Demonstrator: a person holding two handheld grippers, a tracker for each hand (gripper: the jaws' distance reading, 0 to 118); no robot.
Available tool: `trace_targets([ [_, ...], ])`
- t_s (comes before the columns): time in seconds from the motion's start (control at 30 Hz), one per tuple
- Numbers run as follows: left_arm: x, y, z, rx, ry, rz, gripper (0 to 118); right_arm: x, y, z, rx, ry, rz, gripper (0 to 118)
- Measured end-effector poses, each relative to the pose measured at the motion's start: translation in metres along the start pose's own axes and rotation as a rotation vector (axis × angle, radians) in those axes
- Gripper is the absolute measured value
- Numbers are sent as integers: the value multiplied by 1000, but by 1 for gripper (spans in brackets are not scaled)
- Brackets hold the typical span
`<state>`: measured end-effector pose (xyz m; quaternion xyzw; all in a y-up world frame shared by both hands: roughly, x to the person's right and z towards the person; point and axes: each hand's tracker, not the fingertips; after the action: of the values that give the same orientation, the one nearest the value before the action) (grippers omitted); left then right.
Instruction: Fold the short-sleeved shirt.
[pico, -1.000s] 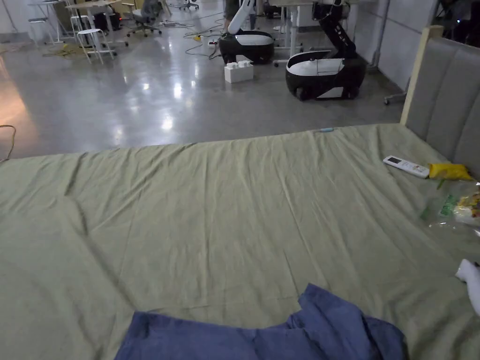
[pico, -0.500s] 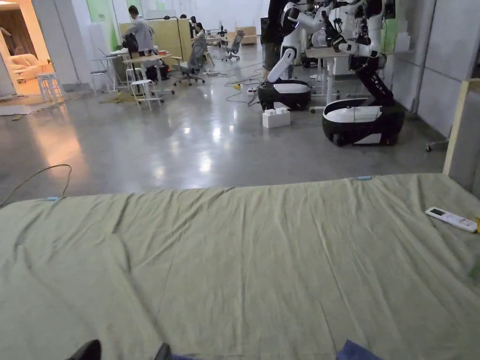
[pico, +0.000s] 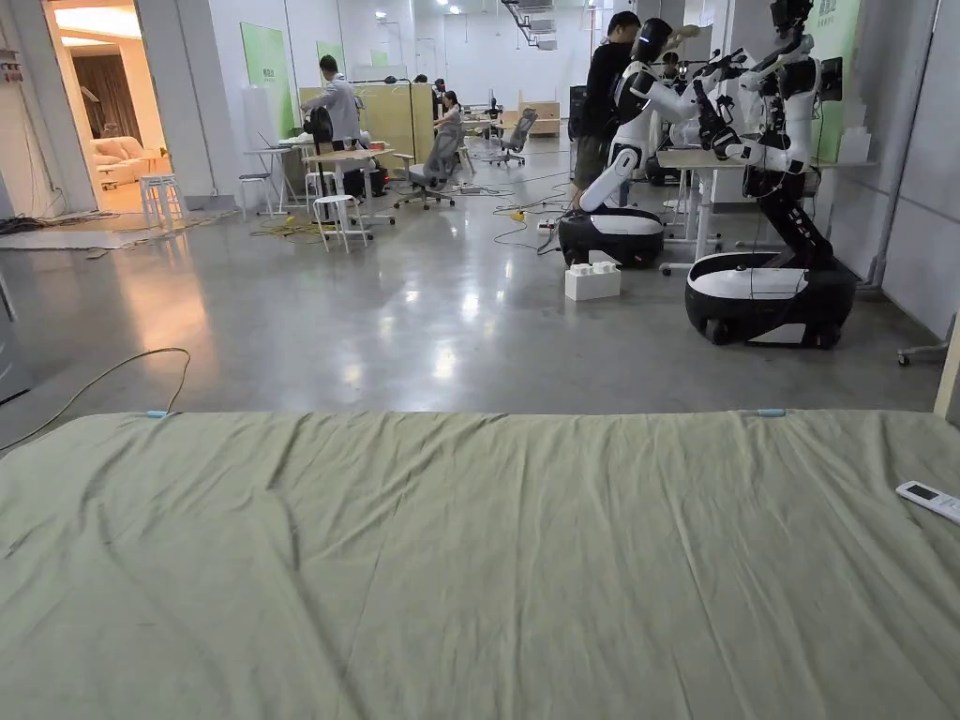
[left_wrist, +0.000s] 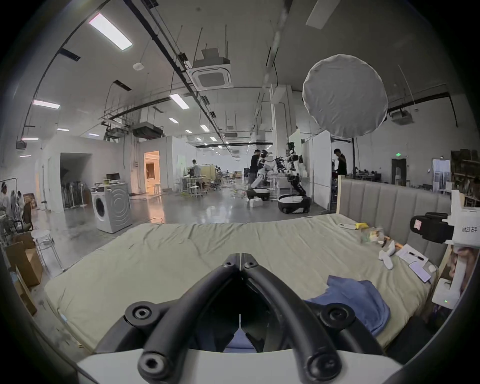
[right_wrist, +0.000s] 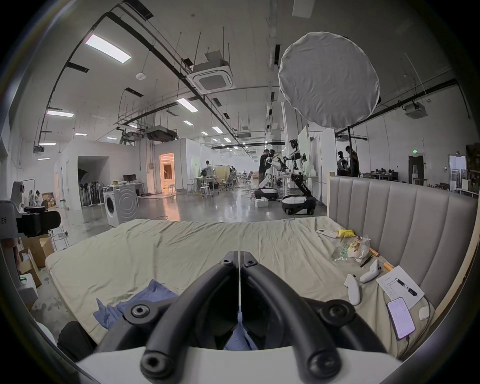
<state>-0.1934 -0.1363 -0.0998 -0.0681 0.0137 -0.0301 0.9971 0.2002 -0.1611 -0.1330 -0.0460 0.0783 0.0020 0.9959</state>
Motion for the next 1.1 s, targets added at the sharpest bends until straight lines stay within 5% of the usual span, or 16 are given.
trace_targets([
  [0.37,2,5,-10,-2,-46,4,0,-4,1,-2,-6,17,2,2],
  [0.6,-4,-11,-56,-154,-105,75,0,0,-10,-7,-45,22,-18,2],
  [0.67,-9,-25,-90,-234,-128,98,14,4,-16,-9,-77,18,-24,2],
  [0.73,-13,-42,-131,-351,-168,128,62,8,-23,-9,-101,9,-27,2],
  [0.77,-12,-52,-151,-390,-177,126,74,10,-26,-10,-118,3,-29,2],
  [1.0,-2,-129,-296,-618,-235,186,75,29,-47,-21,-230,-29,-56,2],
  [1.1,5,-161,-337,-717,-204,110,72,35,-54,-28,-272,-47,-41,2],
])
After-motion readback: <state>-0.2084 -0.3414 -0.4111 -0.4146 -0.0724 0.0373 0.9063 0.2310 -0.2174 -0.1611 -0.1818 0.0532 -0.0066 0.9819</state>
